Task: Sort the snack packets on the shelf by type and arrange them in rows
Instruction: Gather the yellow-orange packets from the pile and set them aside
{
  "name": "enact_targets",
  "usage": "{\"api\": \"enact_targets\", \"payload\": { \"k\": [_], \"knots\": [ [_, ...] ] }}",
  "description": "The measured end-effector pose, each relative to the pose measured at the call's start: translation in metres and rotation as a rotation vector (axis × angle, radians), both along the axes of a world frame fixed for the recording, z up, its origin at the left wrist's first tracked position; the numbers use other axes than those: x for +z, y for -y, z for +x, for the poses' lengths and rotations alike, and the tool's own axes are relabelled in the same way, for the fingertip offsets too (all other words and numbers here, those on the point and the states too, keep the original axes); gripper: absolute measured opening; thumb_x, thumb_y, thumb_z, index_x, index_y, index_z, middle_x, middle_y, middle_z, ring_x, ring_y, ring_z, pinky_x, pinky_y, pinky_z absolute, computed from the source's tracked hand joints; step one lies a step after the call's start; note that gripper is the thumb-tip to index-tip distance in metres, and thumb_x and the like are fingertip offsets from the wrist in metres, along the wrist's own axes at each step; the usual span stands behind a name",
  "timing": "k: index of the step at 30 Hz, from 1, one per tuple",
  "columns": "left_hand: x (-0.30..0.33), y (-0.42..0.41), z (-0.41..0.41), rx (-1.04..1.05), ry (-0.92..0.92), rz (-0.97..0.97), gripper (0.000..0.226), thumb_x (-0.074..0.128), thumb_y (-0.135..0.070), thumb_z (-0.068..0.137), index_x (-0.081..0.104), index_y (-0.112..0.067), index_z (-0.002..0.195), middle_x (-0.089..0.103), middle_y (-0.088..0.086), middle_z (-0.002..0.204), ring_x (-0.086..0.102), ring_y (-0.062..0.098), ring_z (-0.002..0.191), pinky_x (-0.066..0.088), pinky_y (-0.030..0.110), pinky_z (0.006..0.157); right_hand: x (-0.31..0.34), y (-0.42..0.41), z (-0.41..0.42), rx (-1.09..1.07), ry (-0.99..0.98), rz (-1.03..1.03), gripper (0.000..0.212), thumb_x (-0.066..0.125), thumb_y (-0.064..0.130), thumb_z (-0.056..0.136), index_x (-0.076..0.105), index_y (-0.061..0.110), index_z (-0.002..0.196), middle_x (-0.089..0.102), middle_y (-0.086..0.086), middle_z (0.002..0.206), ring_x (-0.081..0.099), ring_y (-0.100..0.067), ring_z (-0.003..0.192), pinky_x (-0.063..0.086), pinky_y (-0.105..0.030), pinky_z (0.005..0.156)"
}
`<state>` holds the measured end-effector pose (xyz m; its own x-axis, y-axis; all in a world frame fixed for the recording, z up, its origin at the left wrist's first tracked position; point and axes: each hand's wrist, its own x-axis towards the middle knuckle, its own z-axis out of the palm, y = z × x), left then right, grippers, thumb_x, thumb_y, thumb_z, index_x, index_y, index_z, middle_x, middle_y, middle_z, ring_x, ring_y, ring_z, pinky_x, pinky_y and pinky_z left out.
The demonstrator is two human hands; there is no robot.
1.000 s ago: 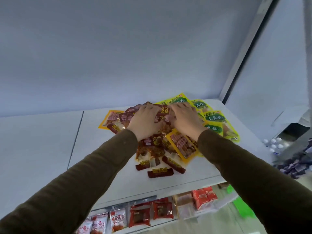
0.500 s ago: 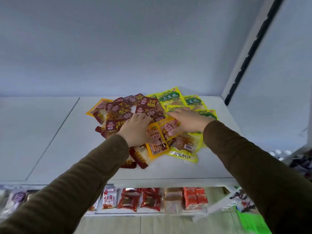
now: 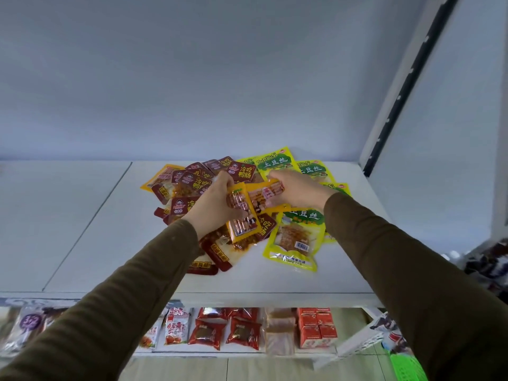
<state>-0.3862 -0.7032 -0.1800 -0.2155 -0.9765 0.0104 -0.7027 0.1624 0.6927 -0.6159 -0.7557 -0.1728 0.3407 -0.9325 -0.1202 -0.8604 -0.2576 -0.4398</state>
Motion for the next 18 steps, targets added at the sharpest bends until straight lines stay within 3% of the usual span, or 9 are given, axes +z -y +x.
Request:
{"api": "enact_targets", "payload": {
  "k": [4, 6, 8, 10, 12, 14, 16, 18],
  "knots": [
    [0.004, 0.007, 0.013, 0.084, -0.221, 0.032, 0.049, 0.08, -0.011, 0.085, 0.044, -0.028, 0.112, 0.066, 0.013, 0.107, 0.069, 0.032, 0.082, 0.062, 0.046, 0.075, 0.007, 0.006, -0.003, -0.094, 0.197, -0.003, 0.077, 0.076, 0.042, 0.09, 0.04, 0.019, 0.154, 0.047, -0.007, 0.156, 0.052, -0.027, 0.134, 0.041, -0.031, 0.094],
    [0.008, 0.012, 0.017, 0.137, -0.369, 0.063, 0.046, 0.078, -0.004, 0.084, 0.05, -0.024, 0.114, 0.065, 0.014, 0.113, 0.072, 0.036, 0.086, 0.062, 0.052, 0.078, 0.012, 0.009, -0.002, -0.157, 0.311, -0.01, 0.076, 0.071, 0.043, 0.093, 0.037, 0.016, 0.156, 0.042, -0.007, 0.159, 0.051, -0.026, 0.134, 0.045, -0.035, 0.097],
    [0.011, 0.016, 0.019, 0.192, -0.475, 0.088, 0.047, 0.079, -0.001, 0.083, 0.054, -0.025, 0.115, 0.068, 0.012, 0.114, 0.075, 0.031, 0.085, 0.063, 0.05, 0.077, 0.017, 0.013, -0.001, -0.221, 0.464, 0.021, 0.076, 0.069, 0.042, 0.095, 0.035, 0.014, 0.156, 0.043, -0.007, 0.158, 0.051, -0.024, 0.13, 0.046, -0.034, 0.093],
    [0.013, 0.021, 0.019, 0.238, -0.558, 0.101, 0.052, 0.078, 0.0, 0.083, 0.052, -0.027, 0.119, 0.071, 0.012, 0.114, 0.076, 0.029, 0.086, 0.063, 0.049, 0.078, 0.023, 0.016, 0.003, -0.286, 0.628, 0.099, 0.077, 0.068, 0.04, 0.097, 0.031, 0.013, 0.158, 0.044, -0.007, 0.157, 0.048, -0.025, 0.136, 0.042, -0.034, 0.1],
    [0.015, 0.024, 0.019, 0.295, -0.646, 0.124, 0.061, 0.079, -0.002, 0.083, 0.046, -0.028, 0.128, 0.069, 0.016, 0.114, 0.075, 0.035, 0.09, 0.062, 0.052, 0.08, 0.026, 0.016, 0.01, -0.341, 0.809, 0.201, 0.069, 0.067, 0.034, 0.097, 0.037, 0.011, 0.155, 0.048, -0.009, 0.154, 0.045, -0.026, 0.141, 0.035, -0.041, 0.114],
    [0.015, 0.026, 0.016, 0.362, -0.722, 0.155, 0.062, 0.08, -0.005, 0.084, 0.045, -0.023, 0.132, 0.069, 0.018, 0.113, 0.075, 0.037, 0.089, 0.064, 0.048, 0.074, 0.028, 0.011, 0.02, -0.388, 1.001, 0.286, 0.059, 0.069, 0.026, 0.097, 0.045, 0.007, 0.148, 0.053, -0.007, 0.148, 0.045, -0.023, 0.139, 0.026, -0.042, 0.118],
    [0.016, 0.027, 0.008, 0.353, -0.845, 0.214, 0.043, 0.075, -0.008, 0.09, 0.055, -0.008, 0.128, 0.074, 0.017, 0.109, 0.075, 0.037, 0.09, 0.064, 0.042, 0.068, 0.024, 0.005, 0.03, -0.401, 1.125, 0.357, 0.045, 0.07, 0.021, 0.096, 0.057, 0.006, 0.136, 0.063, -0.009, 0.137, 0.054, -0.026, 0.131, 0.033, -0.043, 0.115],
    [0.018, 0.027, -0.002, 0.289, -1.06, 0.316, 0.022, 0.063, -0.014, 0.099, 0.064, -0.004, 0.119, 0.076, 0.013, 0.104, 0.074, 0.033, 0.092, 0.063, 0.039, 0.066, 0.021, -0.001, 0.04, -0.401, 1.174, 0.399, 0.028, 0.07, 0.022, 0.096, 0.066, 0.008, 0.12, 0.071, -0.012, 0.122, 0.064, -0.03, 0.12, 0.045, -0.046, 0.109]
  ]
}}
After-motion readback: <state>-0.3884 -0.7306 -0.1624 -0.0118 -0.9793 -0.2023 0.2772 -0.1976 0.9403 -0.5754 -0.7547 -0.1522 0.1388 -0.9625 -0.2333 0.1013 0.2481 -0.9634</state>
